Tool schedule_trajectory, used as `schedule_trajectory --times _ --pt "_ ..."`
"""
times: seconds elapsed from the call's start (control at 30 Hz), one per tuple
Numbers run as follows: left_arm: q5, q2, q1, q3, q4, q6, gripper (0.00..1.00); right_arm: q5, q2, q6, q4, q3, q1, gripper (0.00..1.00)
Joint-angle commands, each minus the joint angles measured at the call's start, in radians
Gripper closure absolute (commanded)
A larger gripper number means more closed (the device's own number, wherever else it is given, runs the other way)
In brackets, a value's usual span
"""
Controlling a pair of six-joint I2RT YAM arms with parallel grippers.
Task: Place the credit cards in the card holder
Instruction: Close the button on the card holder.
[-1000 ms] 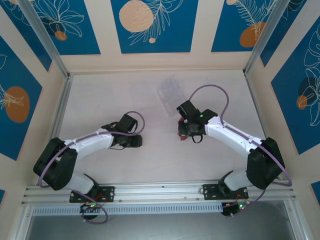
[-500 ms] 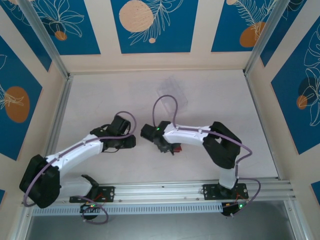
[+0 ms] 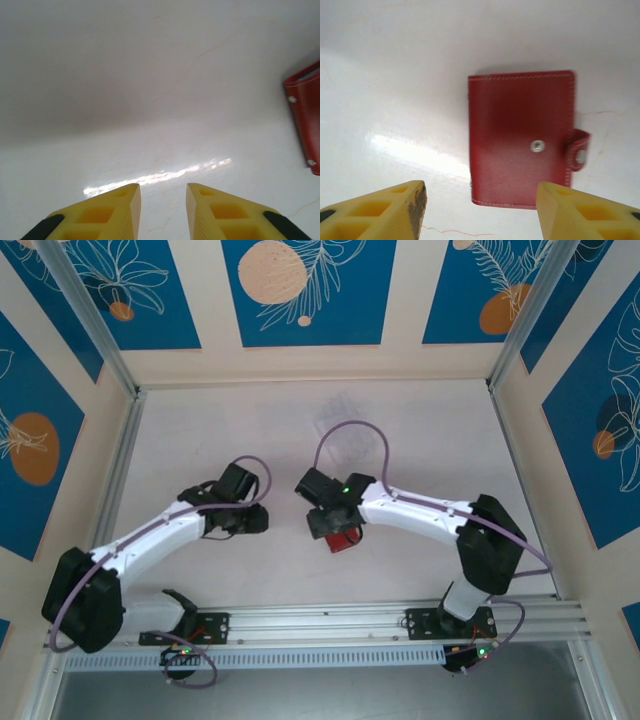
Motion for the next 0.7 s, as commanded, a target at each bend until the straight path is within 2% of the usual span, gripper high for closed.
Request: schedule_trajectory --times 0.0,0.13,0.33,0.43,0.57,0.67 --pt "0.074 0.096 -0.062 0.124 0.068 0.049 0.72 0.018 -0.009 -0.024 -0.047 -0.039 -0.052 0.41" --pt "0.149 0.267 -0.119 0.246 0.121 0.038 0.74 -0.012 -0.015 -0.042 -0.017 -0.087 -0.109 0.36" --pt "0.202 0.472 -0.173 0.401 0.148 0.026 0.76 -0.069 0.000 -0.062 0.048 -0.131 -0.137 0.38" --pt "0.226 0.531 -0.184 0.418 0.176 0.012 0.77 -0.075 0.019 -0.066 0.066 -0.139 -0.150 0.43" --pt "0.230 0.588 -0.195 0.436 0.175 0.013 0.77 -0.080 0.036 -0.072 0.075 -0.146 -0.166 0.59" --pt "0.234 0.619 -0.200 0.437 0.178 0.012 0.77 -0.074 0.029 -0.075 0.070 -0.152 -0.176 0.67"
